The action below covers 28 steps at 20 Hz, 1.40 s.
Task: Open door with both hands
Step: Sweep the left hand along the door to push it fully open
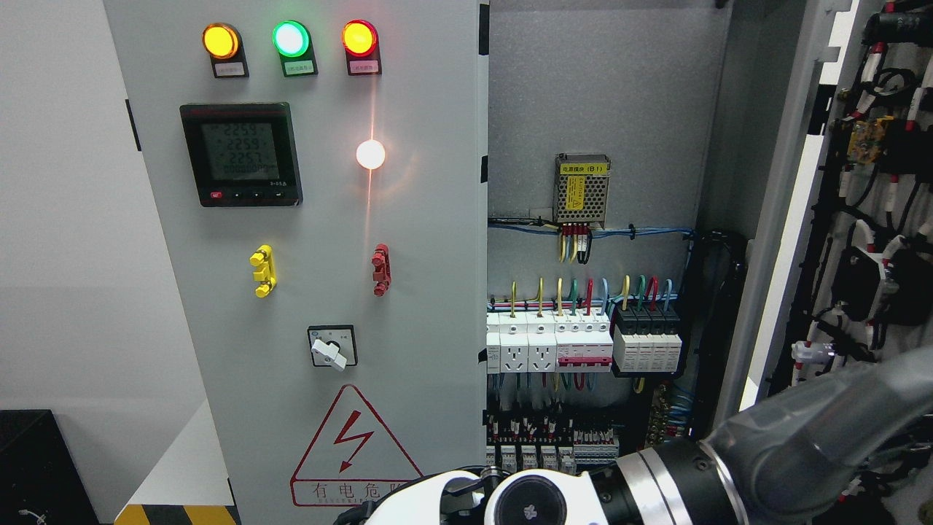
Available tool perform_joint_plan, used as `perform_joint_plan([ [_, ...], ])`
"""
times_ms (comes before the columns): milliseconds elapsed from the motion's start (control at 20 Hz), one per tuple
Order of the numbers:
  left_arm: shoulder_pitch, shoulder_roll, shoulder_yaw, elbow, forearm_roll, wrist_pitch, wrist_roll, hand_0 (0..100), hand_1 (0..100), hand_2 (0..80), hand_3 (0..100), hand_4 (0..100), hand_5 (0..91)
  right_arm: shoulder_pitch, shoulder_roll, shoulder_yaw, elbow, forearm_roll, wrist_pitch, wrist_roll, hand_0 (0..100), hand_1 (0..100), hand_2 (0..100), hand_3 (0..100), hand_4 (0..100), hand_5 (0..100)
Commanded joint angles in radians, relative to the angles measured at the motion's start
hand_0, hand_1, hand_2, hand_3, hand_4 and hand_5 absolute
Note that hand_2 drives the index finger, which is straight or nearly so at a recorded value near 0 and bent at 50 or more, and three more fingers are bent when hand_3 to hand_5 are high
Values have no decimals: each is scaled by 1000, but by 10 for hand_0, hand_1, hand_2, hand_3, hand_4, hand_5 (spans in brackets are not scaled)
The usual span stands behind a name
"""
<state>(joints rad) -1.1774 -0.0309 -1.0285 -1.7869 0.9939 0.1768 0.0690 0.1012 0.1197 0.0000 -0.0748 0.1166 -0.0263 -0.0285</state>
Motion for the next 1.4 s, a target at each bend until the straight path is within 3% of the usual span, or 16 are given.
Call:
perform_joint_plan([
  [0,-22,-96,-27,104,-3,12,2,0,0,0,0,0,0,0,0,15,0,0,0,-1,191,0,0,0,0,0],
  [250,-31,-139,-42,132,-3,15,2,0,0,0,0,0,0,0,0,15,0,0,0,-1,191,0,0,0,0,0],
  [1353,-67,-136,-51,126,-1,24,6,0,0,0,0,0,0,0,0,15,1,0,0,-1,191,0,0,0,0,0],
])
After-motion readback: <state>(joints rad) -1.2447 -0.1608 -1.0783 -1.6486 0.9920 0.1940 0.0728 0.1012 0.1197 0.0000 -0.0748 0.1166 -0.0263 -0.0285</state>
